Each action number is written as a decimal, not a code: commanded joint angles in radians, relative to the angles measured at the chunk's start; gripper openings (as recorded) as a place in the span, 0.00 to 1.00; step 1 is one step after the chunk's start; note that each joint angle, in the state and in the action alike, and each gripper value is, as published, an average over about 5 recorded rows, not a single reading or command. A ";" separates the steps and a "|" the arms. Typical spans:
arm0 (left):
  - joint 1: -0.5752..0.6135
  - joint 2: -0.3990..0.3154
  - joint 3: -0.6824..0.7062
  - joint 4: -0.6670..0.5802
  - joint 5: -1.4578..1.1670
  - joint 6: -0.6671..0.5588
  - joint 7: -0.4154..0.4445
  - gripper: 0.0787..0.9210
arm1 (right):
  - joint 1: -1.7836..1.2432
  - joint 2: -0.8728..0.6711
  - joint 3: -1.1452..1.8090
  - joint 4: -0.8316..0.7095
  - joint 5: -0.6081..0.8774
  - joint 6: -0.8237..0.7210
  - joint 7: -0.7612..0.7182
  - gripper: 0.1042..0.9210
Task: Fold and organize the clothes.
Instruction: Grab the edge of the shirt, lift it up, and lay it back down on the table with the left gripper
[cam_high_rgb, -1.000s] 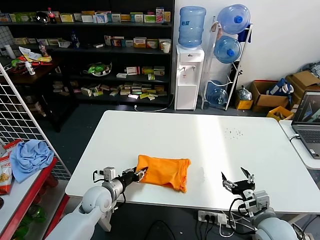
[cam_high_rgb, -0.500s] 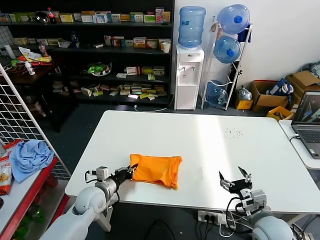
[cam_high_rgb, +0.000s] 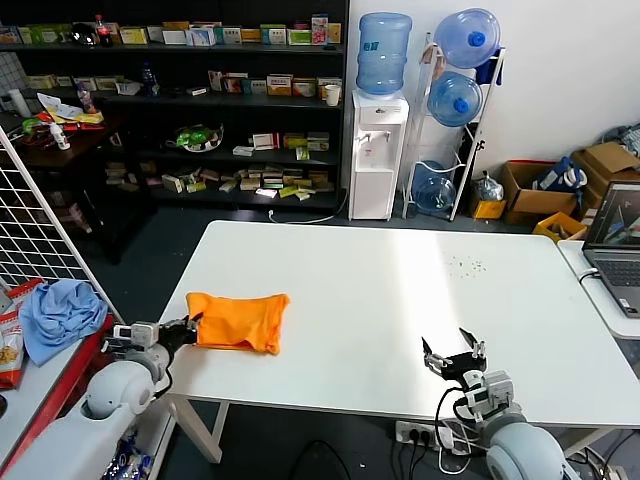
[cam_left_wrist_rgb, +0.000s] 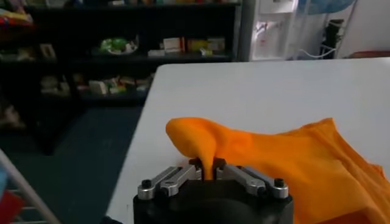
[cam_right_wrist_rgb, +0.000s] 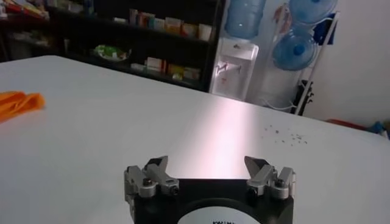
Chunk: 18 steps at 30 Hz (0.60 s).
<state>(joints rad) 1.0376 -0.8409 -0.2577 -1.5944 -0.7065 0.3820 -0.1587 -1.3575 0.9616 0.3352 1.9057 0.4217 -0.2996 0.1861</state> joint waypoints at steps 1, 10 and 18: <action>-0.005 0.162 -0.089 0.124 0.370 -0.139 -0.029 0.11 | 0.031 0.007 -0.039 -0.002 -0.001 0.002 0.000 0.88; -0.025 0.189 -0.124 0.256 0.902 -0.372 -0.037 0.11 | 0.033 0.018 -0.046 -0.009 -0.005 0.010 -0.001 0.88; 0.001 0.206 -0.082 0.193 0.864 -0.357 -0.025 0.11 | 0.053 0.038 -0.058 -0.021 -0.006 0.012 -0.001 0.88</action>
<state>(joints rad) 1.0277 -0.6717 -0.3498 -1.4146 -0.0591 0.1164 -0.1812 -1.3193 0.9918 0.2868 1.8895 0.4164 -0.2882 0.1861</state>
